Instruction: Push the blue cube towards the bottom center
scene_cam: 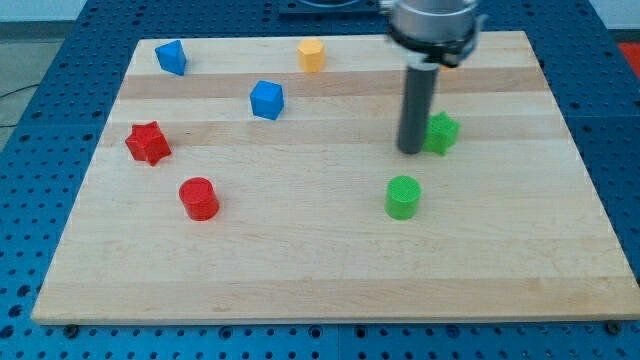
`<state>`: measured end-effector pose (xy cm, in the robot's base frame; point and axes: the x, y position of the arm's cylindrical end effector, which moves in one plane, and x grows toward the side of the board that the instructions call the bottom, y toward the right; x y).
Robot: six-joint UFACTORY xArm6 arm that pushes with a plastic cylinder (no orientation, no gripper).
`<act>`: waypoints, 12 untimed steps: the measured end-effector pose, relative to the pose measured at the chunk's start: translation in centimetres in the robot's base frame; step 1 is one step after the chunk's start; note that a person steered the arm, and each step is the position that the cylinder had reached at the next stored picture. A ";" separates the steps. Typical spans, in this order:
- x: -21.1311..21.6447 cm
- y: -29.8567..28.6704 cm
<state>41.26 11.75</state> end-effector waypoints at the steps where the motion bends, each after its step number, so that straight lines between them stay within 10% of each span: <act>1: 0.0 0.7; 4: -0.4 -3.0; 7: -12.9 -17.4; 12: -7.3 -21.0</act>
